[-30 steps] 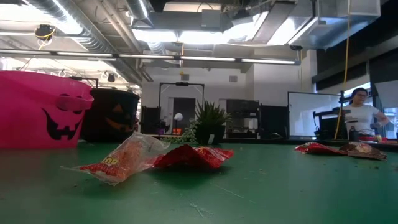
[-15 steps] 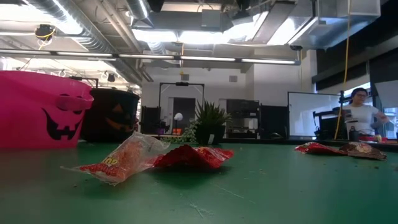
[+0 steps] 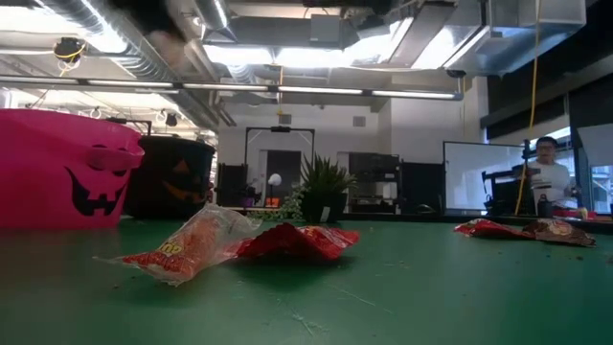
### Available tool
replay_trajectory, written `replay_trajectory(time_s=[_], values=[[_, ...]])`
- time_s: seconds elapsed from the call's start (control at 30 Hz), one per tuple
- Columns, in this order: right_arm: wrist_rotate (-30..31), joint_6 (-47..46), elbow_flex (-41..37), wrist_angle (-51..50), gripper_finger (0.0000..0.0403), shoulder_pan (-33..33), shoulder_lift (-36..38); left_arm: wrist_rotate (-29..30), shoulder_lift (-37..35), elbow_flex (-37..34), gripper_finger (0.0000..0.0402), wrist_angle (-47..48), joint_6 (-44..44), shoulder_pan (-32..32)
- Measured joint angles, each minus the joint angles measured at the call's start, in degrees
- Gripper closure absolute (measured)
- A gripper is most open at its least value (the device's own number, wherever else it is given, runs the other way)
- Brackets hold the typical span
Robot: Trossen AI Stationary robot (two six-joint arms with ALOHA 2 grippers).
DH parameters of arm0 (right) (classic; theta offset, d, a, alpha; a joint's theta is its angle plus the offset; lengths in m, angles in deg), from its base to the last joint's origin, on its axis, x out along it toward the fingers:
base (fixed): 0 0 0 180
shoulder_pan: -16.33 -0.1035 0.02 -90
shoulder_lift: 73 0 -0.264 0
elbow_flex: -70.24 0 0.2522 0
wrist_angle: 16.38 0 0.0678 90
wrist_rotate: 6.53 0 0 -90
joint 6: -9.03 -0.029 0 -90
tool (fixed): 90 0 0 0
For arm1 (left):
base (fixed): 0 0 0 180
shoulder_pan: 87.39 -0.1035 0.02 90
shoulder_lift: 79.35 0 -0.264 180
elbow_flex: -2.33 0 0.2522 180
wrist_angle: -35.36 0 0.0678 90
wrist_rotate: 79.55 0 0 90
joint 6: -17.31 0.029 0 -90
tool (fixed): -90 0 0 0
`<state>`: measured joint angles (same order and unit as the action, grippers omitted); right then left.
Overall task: Sort candy
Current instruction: Put the orange gummy into the pink bucket
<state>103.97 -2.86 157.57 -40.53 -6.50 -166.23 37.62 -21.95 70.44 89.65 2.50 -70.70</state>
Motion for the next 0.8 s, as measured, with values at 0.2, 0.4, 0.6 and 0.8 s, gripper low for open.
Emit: replay_trajectory(time_s=[0.2,0.4,0.6,0.8], values=[[0.6,-1.3,0.0,-2.8,0.0084,-0.1,0.5,0.5,-7.9,0.0,0.0387,26.5,-18.6,0.0],[0.9,-1.2,0.0,-3.5,0.0084,-0.1,0.5,-1.9,-9.9,0.0,0.0377,33.9,-22.8,0.0],[-1.3,-4.7,0.0,-12.0,0.0084,-0.1,1.7,-3.8,-9.0,0.0,0.0298,33.6,-22.1,0.0],[-9.4,-17.3,0.0,-30.4,0.0084,-0.1,2.1,-3.2,-8.7,-0.1,0.0204,33.3,-22.2,0.0]])
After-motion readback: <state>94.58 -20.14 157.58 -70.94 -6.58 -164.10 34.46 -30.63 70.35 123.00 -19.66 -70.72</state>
